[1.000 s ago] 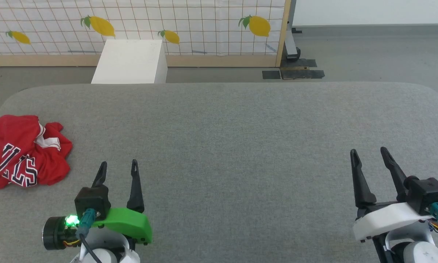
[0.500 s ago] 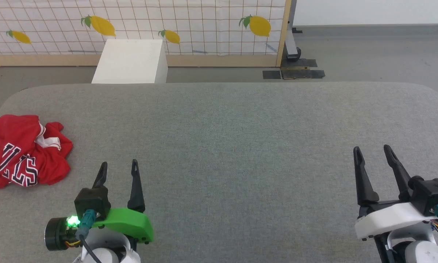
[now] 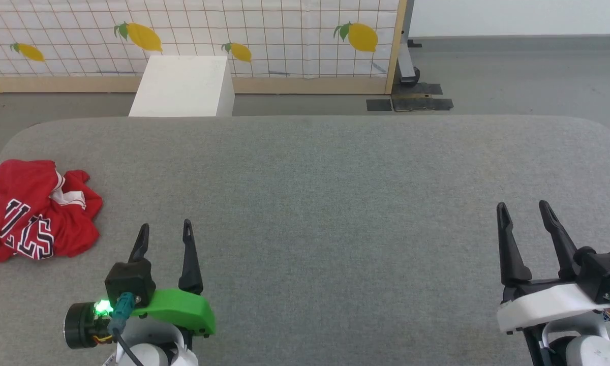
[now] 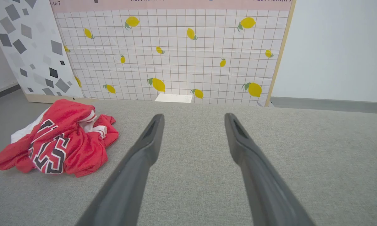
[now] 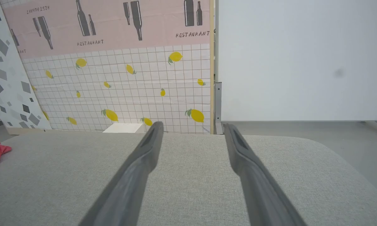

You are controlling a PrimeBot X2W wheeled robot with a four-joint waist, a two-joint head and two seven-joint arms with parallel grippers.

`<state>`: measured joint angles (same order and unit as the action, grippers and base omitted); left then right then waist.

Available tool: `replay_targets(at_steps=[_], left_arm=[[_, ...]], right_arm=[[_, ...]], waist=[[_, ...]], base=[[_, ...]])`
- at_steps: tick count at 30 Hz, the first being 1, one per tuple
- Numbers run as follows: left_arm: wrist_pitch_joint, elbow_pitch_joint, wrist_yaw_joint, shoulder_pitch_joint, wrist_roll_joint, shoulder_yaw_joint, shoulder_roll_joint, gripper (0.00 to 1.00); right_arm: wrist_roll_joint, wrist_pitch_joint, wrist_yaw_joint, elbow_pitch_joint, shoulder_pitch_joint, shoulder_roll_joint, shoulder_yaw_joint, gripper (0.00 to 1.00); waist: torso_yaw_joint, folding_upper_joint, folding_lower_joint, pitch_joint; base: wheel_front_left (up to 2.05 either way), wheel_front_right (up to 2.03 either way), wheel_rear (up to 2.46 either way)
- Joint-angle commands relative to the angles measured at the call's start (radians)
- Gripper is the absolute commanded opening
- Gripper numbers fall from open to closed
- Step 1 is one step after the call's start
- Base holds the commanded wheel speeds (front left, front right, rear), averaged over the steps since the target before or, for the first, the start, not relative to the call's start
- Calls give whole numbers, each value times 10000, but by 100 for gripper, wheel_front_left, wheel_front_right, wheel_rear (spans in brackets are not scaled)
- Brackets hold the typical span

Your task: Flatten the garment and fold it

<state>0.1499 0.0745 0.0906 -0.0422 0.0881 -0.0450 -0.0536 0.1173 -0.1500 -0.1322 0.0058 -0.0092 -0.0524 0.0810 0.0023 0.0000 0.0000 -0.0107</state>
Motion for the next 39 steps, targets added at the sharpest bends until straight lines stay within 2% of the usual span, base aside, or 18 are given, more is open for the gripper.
replay_targets(at_steps=[1,18,39], left_arm=[[106,52,72,-182,45,-26,20,100],[497,172,-107,-241,164,-191,25,100],[929,504,163,-277,-121,-377,31,100]], right_arm=[[89,-99,9,44,-114,13,44,100],[274,-491,12,185,-87,17,159,100],[2,-926,14,505,-40,21,158,100]], waist=[[6,0,0,4],[41,0,0,22],[80,0,0,13]], base=[[0,0,0],[0,0,0],[0,0,0]])
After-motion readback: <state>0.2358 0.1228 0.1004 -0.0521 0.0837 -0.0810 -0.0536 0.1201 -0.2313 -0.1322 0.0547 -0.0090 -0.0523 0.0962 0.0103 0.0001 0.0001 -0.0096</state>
